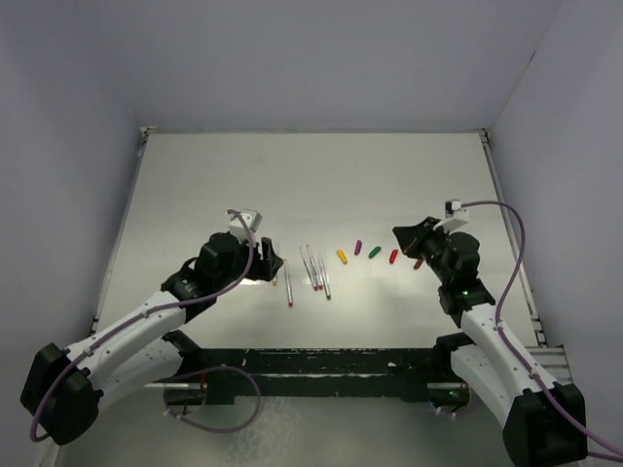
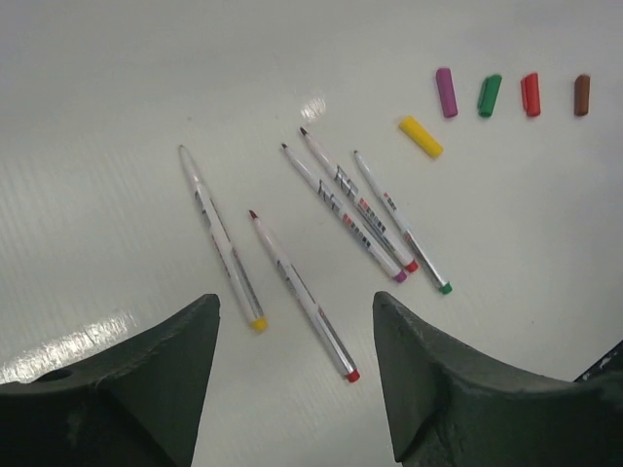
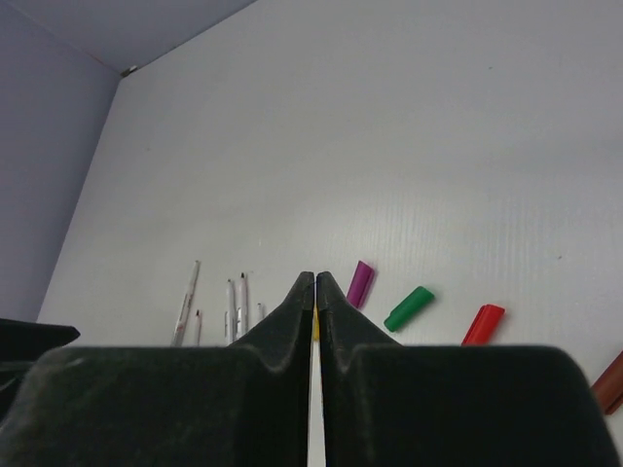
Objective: Insert the pens into the pen caps
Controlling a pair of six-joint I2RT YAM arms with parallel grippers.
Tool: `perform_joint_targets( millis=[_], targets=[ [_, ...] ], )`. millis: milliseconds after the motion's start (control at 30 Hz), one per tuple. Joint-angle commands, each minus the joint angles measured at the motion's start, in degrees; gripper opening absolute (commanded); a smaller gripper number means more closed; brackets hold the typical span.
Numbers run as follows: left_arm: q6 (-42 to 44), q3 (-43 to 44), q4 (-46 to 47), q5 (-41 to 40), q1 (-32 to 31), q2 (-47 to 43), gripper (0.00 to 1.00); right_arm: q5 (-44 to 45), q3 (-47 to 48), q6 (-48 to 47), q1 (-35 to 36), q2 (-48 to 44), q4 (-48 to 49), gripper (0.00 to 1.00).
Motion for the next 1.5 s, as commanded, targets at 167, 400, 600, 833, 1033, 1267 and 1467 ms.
perform_joint_targets(
  millis=[167, 400, 600, 833, 1033, 1267, 1467],
  targets=[
    [-8.86, 4.21, -12.13, -18.77, -11.46, 5.06, 0.70, 12.55, 5.04, -7.46, 9.96, 1.03, -3.87, 0.17],
    [-10.49, 2.91, -9.51, -19.43, -12.12, 6.79, 0.85, 20.29, 10.30, -11.57, 18.27, 10.06, -5.11, 0.58],
    [-9.89, 5.93, -11.67, -23.10, -12.12, 11.56, 0.88, 18.29, 12.16, -13.26, 18.83, 14.46, -4.78, 0.68],
    [-10.06, 13.78, -18.13, -29.23, -12.12, 20.30, 0.91, 18.93, 12.31, -15.96, 18.91, 14.39, -4.00, 0.68],
    [-10.11, 16.74, -19.00, -27.00, -11.42, 23.06, 0.91, 18.94, 13.28, -16.14, 18.88, 16.47, -3.76, 0.69],
    [-11.04, 10.97, -12.78, -26.38, -11.42, 18.82, 0.99, 18.37, 13.93, -16.09, 18.92, 18.40, -3.07, 0.70],
    [-12.11, 10.31, -14.69, -30.27, -11.42, 15.79, 0.99, 17.59, 13.49, -15.45, 18.92, 19.68, -2.14, 0.69]
  ],
)
